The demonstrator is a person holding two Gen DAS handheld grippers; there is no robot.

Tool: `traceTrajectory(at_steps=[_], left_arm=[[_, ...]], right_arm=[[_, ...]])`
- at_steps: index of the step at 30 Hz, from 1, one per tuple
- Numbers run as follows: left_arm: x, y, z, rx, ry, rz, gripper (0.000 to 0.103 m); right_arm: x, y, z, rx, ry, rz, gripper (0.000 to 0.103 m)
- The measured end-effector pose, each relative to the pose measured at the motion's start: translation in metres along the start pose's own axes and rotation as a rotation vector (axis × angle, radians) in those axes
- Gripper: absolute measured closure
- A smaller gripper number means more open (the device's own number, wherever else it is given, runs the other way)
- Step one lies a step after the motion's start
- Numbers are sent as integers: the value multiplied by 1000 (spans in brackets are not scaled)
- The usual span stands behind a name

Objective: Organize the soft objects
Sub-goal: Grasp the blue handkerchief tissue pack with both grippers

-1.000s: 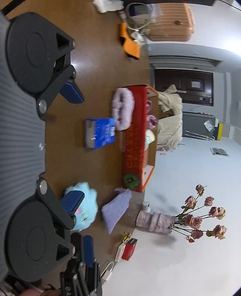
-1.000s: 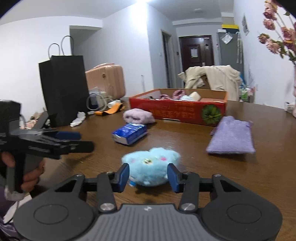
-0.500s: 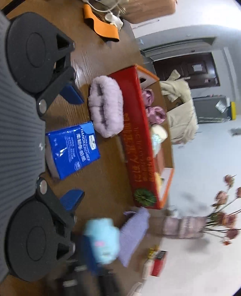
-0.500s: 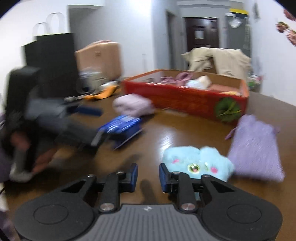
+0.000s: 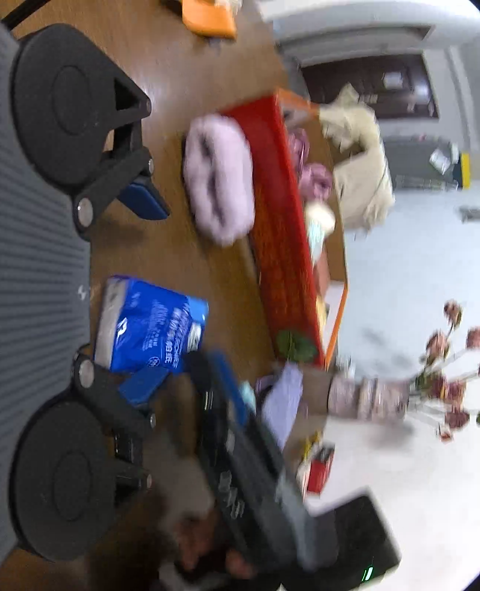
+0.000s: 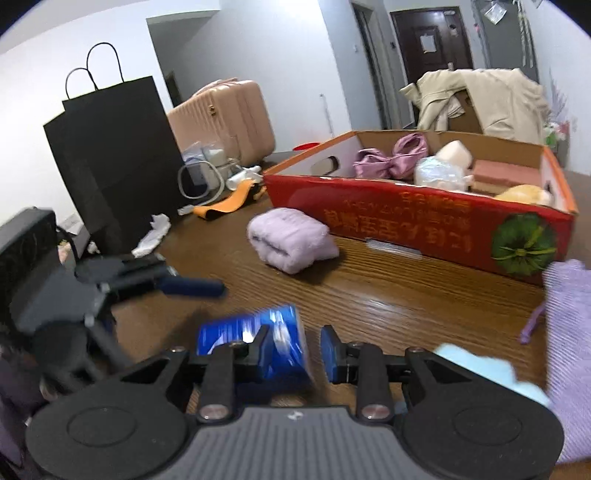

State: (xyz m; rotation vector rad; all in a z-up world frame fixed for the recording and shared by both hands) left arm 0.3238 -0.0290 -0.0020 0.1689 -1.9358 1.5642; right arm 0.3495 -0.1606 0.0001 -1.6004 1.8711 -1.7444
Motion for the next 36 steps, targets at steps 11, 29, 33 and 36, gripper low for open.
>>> traceTrajectory(at_steps=[11,29,33,36], left_arm=[[-5,-13,-38,341,132,-46,50],[-12,-2,-30,409,157,-138,75],[0,-8,-25,399,143,-91,77],[15,-22,-27,427,150,-36,77]], right_arm=[[0,0,15,-201,-82,94,76],[-7,7,6,-205,-32,120,79],[9,7,-6,-194,10,169,81],[25,0,-19,-178,22,226,81]])
Point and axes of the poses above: each gripper's, at about its wrist camera, not at the fingertips, and x roughly against the way its jaws point, z to its right, y to its underside, the point moved 7 cm from there along -x, roughly the way its jaws point, and after that the axes turned 7 degrees about -y, right-handed, at the moved point
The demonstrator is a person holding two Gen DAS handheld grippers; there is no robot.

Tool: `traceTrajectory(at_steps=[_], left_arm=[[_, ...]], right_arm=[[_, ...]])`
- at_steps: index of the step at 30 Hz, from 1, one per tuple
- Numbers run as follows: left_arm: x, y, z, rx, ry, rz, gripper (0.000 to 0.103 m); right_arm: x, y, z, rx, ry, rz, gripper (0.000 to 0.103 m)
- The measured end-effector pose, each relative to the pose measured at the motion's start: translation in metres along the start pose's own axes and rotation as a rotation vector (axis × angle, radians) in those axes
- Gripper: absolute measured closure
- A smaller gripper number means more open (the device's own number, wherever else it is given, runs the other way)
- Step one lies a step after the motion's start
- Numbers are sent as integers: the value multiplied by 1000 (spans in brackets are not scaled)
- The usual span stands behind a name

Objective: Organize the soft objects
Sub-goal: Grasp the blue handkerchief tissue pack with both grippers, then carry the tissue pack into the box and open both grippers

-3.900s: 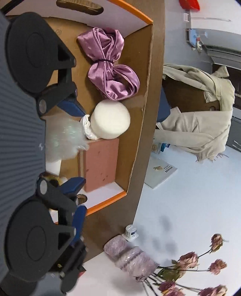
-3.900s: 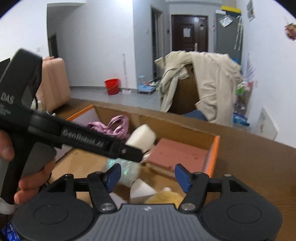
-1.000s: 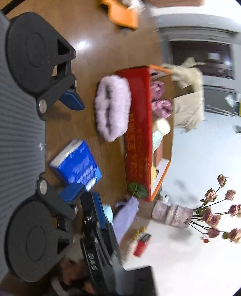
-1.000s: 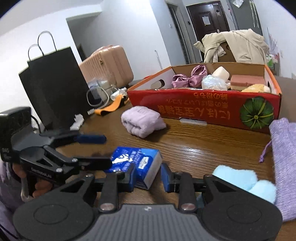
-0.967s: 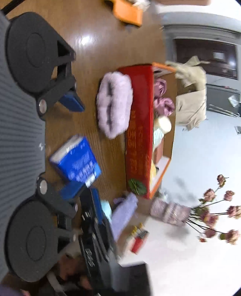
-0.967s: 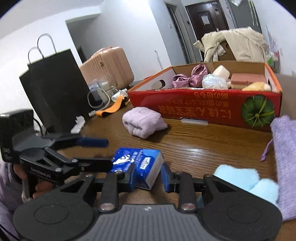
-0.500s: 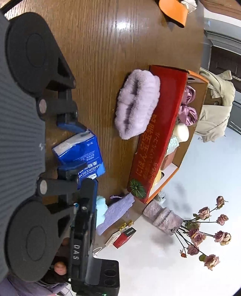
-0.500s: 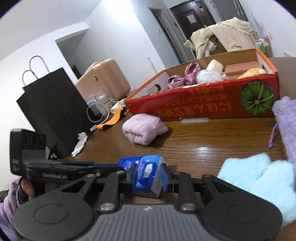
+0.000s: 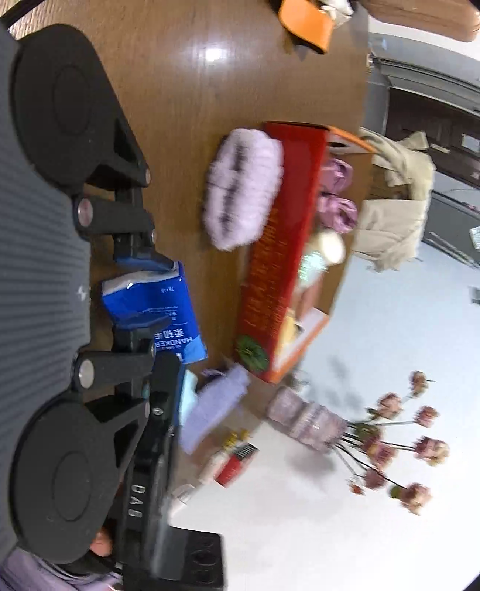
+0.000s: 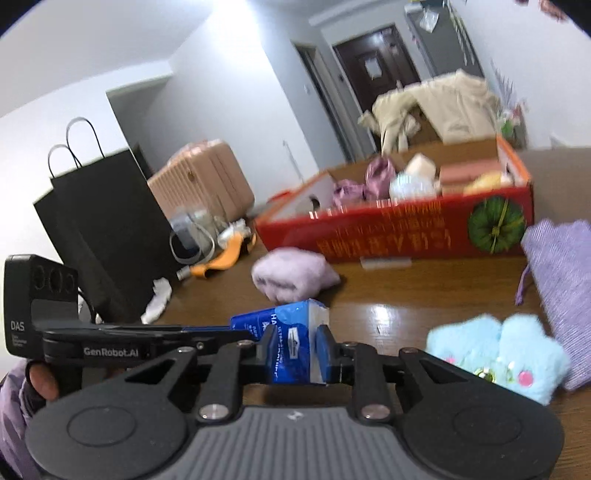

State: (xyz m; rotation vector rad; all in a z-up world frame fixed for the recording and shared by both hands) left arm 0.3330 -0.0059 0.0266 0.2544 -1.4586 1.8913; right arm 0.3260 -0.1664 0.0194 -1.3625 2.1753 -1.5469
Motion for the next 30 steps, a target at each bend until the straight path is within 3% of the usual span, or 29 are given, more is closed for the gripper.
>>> traceTrajectory(at_steps=[3,7,12,15,20,24,26,30], left_arm=[[6,-27,3,15,14,37,77],[-10,-85,-3,42,30,64,77],[-67,-158,-29,115,17,39,77],[-106,-184,-43,119,-3,22,78],[-176,-199,-68,94,-77,-57,77],[-226,-190,-73,-3,-161,-170,76],[-231,-186,-70,-39,-179,-204,71],[-228,-179,-70,-30,-201,-225,70]], right_arm=[[6,-22,-10,21,4,32,81],[-5,-75,-6,63,25,54,82],[-49,-137,27,28,60,22,83],[-85,-164,55,9,101,0,83],[-151,-186,115,-54,151,-91,83],[-192,-182,158,-75,222,-188,83],[-206,-176,167,-62,249,-265,82],[-208,-174,170,-45,241,-304,81]])
Point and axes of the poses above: each gripper's, at about its wrist camera, not at the fingertips, and x roughly against the way its jaws point, z to its right, y to its underside, the point moved 7 cm from there along -x, roughly the way its jaws point, and after that the axes turned 7 degrees about -y, right-handed, at the moved point
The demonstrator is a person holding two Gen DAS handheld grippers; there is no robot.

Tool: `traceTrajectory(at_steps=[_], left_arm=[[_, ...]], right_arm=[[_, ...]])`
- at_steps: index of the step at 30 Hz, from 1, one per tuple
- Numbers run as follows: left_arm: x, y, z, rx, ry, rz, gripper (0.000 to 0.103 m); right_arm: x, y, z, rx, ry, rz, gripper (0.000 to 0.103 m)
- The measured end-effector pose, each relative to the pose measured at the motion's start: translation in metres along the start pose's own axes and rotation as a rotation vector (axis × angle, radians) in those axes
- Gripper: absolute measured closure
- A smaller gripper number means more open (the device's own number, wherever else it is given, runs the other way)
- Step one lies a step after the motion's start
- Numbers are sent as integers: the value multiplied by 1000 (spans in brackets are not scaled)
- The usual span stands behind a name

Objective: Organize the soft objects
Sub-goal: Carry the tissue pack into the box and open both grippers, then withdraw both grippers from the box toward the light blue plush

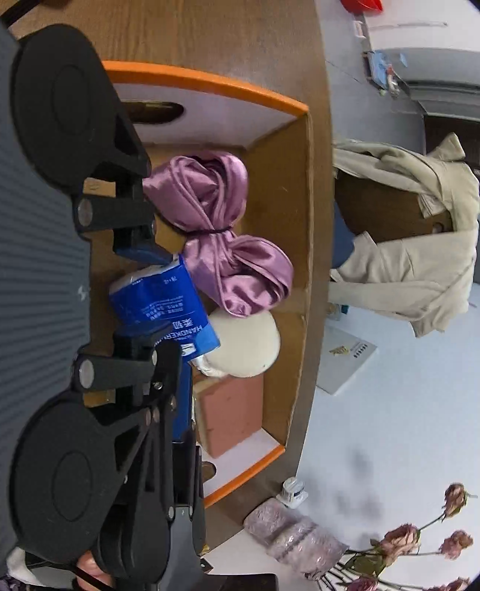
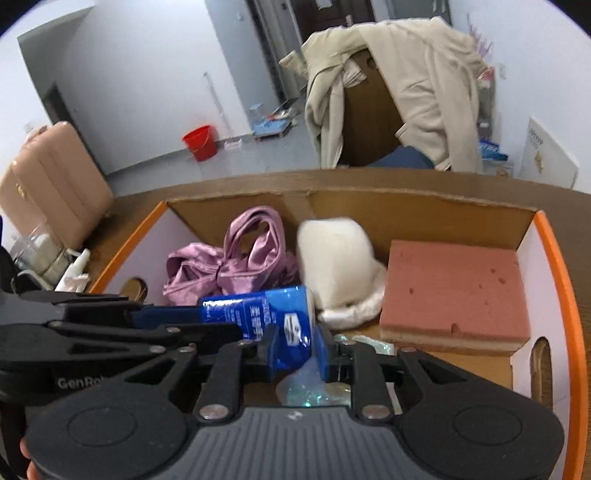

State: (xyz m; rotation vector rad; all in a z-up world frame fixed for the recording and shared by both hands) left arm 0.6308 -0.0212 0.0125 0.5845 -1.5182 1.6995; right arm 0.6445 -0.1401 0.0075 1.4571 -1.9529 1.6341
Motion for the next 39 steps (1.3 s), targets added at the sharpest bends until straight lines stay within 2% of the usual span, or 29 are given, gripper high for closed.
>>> traceTrajectory(at_steps=[1,3,5,7,9,14,19,22,25,27,30,32,34,36,39], left_arm=[[4,1,-1,16,13,11,68],[13,1,-1,35,40,21,60],[26,1,-1,28,18,41,58],[45,2,3,12,-10,61,58],[72,2,7,-2,-31,95,55],[158,12,19,-33,-72,232,36],[231,46,29,-64,-105,323,33],[270,80,35,-65,-95,389,24],[302,128,38,-70,-77,475,17],[313,162,40,-68,-67,514,11],[319,215,38,-65,-105,568,5],[316,243,35,-61,-122,565,0],[309,275,35,-66,-109,533,0],[303,301,34,-30,-130,536,0],[288,325,37,-51,-167,495,0]], right_arm=[[2,0,2,-12,-17,4,79],[7,0,7,-22,-27,16,69],[18,-2,5,-15,-39,49,62],[36,-5,0,-18,-47,66,61],[66,-4,-15,11,-63,102,57],[158,7,-51,101,-44,214,46],[231,34,-73,169,-22,277,39],[264,66,-79,180,-26,314,38],[289,112,-85,209,-29,357,31],[301,150,-89,258,-7,398,25],[310,211,-91,313,32,456,19],[309,250,-89,314,38,466,19],[305,284,-82,287,33,472,18],[299,312,-76,265,43,453,17],[297,341,-71,242,79,470,16]])
Point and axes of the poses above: each gripper's, at about its wrist camera, not at the fingertips, and x roughly against the way its jaws point, z to its right, y to its underside, the point moved 7 cm from there along -x, roughly the way its jaws point, and after that the axes turned 7 degrees about -y, right-handed, at the moved point
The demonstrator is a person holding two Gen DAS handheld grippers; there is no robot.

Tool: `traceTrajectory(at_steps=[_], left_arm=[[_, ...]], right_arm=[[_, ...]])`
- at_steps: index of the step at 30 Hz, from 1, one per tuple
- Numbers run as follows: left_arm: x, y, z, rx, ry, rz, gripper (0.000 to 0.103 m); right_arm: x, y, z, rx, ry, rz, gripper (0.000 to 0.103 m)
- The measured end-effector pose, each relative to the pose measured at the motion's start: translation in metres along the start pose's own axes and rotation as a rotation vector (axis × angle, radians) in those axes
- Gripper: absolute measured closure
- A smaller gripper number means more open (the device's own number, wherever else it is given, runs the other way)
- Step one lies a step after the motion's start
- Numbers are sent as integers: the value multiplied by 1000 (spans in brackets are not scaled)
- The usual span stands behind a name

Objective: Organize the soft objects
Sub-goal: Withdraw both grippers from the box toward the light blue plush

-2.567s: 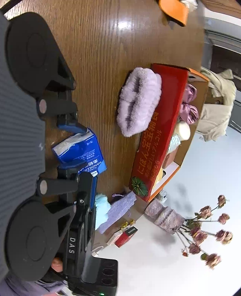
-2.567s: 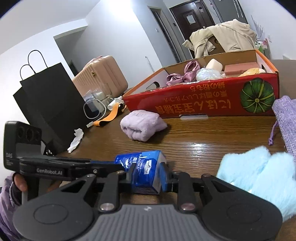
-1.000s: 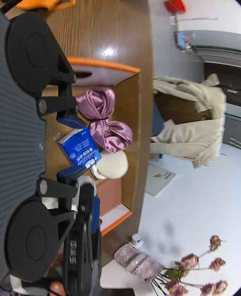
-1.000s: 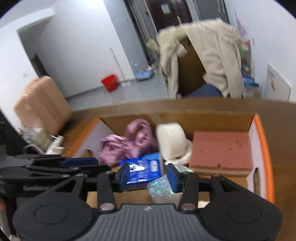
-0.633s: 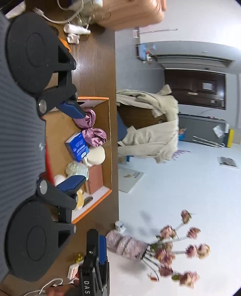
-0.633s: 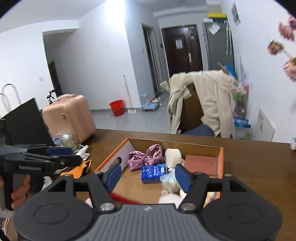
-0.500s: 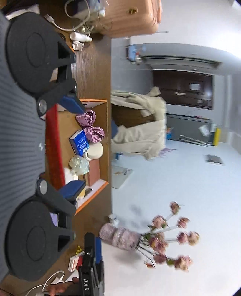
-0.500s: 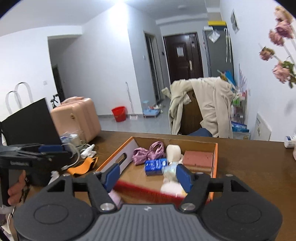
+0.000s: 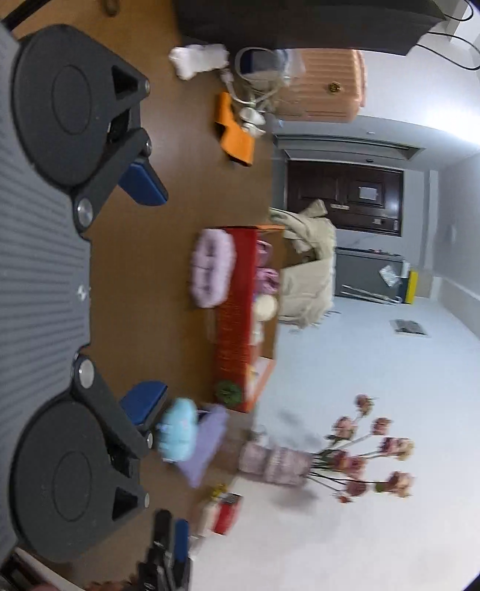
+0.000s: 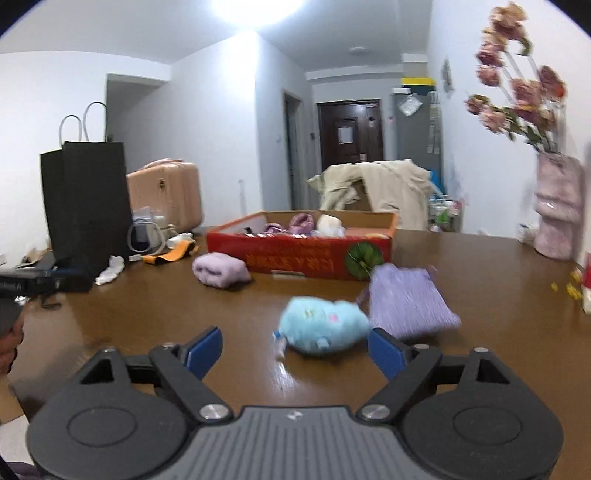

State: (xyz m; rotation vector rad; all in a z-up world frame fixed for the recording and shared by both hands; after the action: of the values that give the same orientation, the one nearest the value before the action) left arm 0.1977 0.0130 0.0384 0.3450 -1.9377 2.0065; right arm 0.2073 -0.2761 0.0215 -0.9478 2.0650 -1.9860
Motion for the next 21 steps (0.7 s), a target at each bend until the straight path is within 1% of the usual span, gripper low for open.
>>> traceTrajectory(at_steps=[3,7,12,16,19,20,21], left_arm=[[-10,13,9,-50,-3,-52,0],[-12,14,11,-56,-1,-35,0],[-18,17,15,-46,6,-55,0],[-30,6,21,-55,11,-54,0],[-48,-9,30,-57,47,-63,0],[-55,-14,35,-50,74,-74,0],[-64,-19,42,-39,110,-96,0]], right_arm=[[3,8,-1,-5,24,21,14],[1,6,1,-2,18,10,14],[-3,7,5,-22,21,10,14],[-11,2,15,-14,51,-12,14],[-21,-7,29,-42,39,-27,16],[-25,-9,33,-60,25,-40,16],[-31,-11,37,-84,2,-56,19]])
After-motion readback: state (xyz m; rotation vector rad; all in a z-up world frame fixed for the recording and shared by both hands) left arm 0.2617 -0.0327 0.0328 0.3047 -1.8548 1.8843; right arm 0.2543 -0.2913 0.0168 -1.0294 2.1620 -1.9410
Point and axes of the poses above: each gripper's, at about its wrist camera, not at the fingertips, and x roughly against the way its jaws point, z to its right, y to its underside, the point moved 7 cm from there along -x, roughly the way its jaws point, and after that the axes turned 7 degrees about -y, right-handed, at the moved point
